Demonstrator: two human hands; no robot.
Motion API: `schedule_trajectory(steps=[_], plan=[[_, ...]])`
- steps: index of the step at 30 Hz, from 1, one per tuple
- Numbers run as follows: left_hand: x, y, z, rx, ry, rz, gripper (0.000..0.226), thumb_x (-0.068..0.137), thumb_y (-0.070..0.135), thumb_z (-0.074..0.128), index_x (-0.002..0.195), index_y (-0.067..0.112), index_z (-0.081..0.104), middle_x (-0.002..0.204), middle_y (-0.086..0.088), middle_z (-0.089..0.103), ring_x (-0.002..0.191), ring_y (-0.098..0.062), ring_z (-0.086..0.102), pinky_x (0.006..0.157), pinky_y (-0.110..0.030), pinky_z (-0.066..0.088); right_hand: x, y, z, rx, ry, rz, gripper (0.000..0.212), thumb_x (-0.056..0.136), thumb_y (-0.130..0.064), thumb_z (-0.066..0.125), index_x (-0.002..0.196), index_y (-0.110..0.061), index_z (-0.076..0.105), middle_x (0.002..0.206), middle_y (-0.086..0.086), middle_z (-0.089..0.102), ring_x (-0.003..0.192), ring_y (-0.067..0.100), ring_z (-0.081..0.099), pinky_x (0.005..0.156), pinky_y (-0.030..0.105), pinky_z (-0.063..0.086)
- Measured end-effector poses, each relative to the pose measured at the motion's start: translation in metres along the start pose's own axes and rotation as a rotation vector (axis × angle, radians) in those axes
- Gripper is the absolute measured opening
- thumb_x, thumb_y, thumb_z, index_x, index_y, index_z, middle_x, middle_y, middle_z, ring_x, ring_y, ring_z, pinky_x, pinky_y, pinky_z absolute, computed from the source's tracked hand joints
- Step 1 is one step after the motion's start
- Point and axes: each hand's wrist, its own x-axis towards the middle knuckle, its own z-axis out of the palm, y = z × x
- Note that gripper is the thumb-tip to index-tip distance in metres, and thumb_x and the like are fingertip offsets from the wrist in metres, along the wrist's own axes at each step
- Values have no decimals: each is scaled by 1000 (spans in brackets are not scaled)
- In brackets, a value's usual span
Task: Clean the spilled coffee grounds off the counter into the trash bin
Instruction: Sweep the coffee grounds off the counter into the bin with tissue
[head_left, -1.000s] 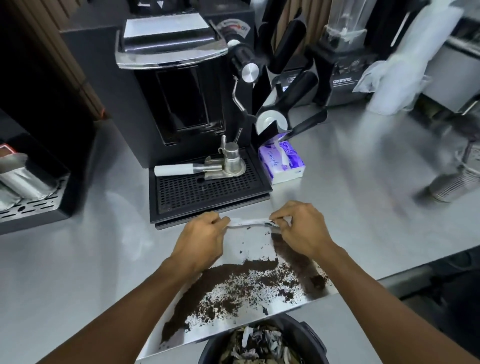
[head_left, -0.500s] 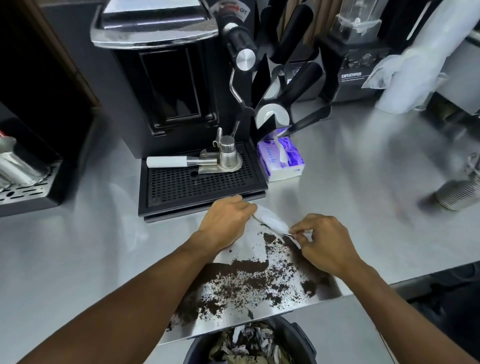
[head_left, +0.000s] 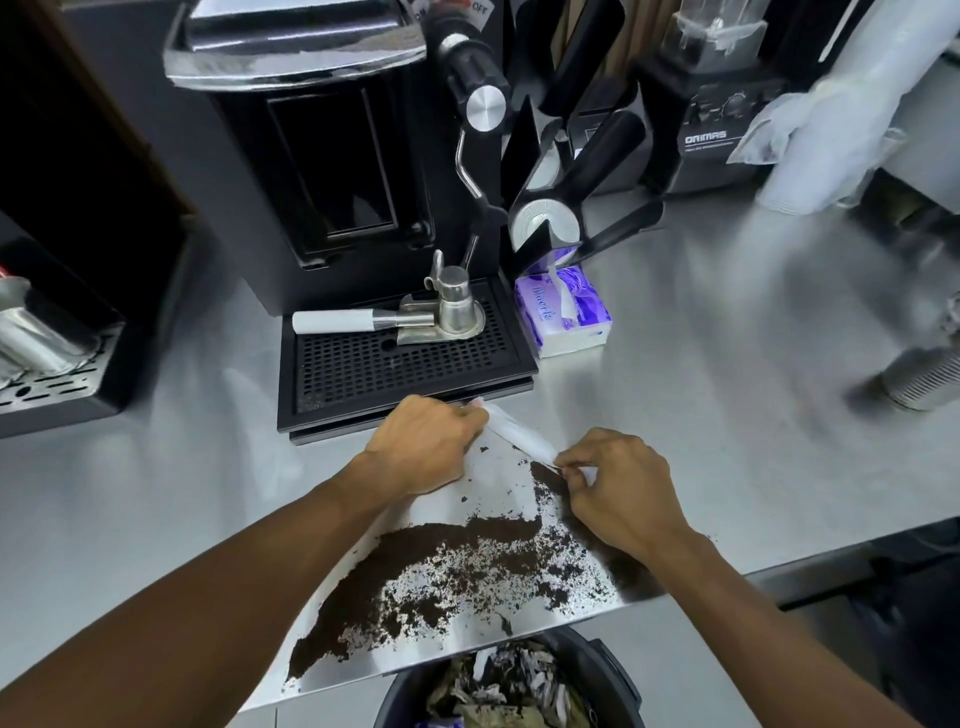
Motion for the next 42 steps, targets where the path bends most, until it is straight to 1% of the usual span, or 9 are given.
schedule_trajectory(steps=[9, 12, 17, 22, 27, 32, 36, 39, 42], plan=[[-46, -32, 4, 13, 74, -32, 19, 93, 26, 43, 107, 23, 56, 70, 0, 68, 55, -26, 55, 50, -31, 33, 4, -46, 25, -48, -13, -36, 23, 78, -13, 64, 88, -28, 78, 96, -12, 71, 82, 14, 65, 74, 29, 54], [-62, -43, 6, -29, 61, -64, 22, 91, 26, 42, 107, 25, 57, 76, 2, 70, 64, -27, 59, 55, -32, 40, 5, -60, 34, -66, -19, -55, 23, 77, -12, 63, 84, -27, 78, 94, -12, 71, 79, 14, 65, 70, 26, 51], [-90, -60, 8, -34, 109, -91, 19, 88, 25, 45, 97, 23, 61, 71, 2, 70, 61, -27, 61, 56, -31, 49, 6, -84, 48, -59, -36, -79, 24, 77, -11, 62, 86, -26, 78, 95, -11, 71, 80, 15, 64, 71, 29, 52], [-115, -76, 9, 4, 145, -127, 15, 90, 28, 51, 97, 23, 63, 68, 2, 69, 56, -26, 61, 55, -28, 41, 3, -108, 62, -47, -57, -111, 24, 78, -12, 62, 88, -26, 78, 94, -12, 70, 79, 16, 64, 71, 30, 54], [-138, -91, 11, -15, 107, -181, 16, 90, 28, 47, 100, 22, 59, 70, 1, 69, 57, -28, 60, 56, -30, 36, 4, -131, 76, -64, -83, -142, 24, 78, -13, 60, 86, -27, 78, 91, -12, 69, 77, 14, 63, 69, 28, 52], [-158, -102, 9, -78, 173, -214, 5, 79, 17, 58, 83, 20, 57, 54, 2, 61, 43, -28, 49, 47, -26, 37, 4, -150, 86, -62, -103, -157, 23, 79, -15, 60, 88, -28, 77, 93, -12, 68, 81, 13, 62, 70, 25, 49], [-166, -111, 10, -198, 280, -260, 13, 75, 10, 60, 71, 17, 51, 51, 1, 54, 44, -27, 46, 43, -32, 44, -2, -160, 92, -17, -117, -162, 20, 82, -18, 64, 92, -29, 77, 94, -15, 69, 81, 9, 62, 73, 22, 48], [-172, -117, 16, -255, 339, -273, 7, 82, 12, 55, 80, 17, 60, 60, 2, 59, 53, -25, 52, 48, -35, 47, -8, -163, 97, 30, -101, -157, 19, 82, -18, 66, 91, -30, 77, 91, -15, 69, 79, 6, 62, 73, 25, 53], [-175, -125, 19, -281, 366, -269, 26, 87, 21, 42, 91, 19, 67, 78, 3, 69, 67, -24, 62, 54, -35, 50, -4, -165, 99, 62, -50, -143, 18, 80, -18, 67, 90, -30, 77, 89, -16, 69, 76, 6, 62, 69, 22, 50]])
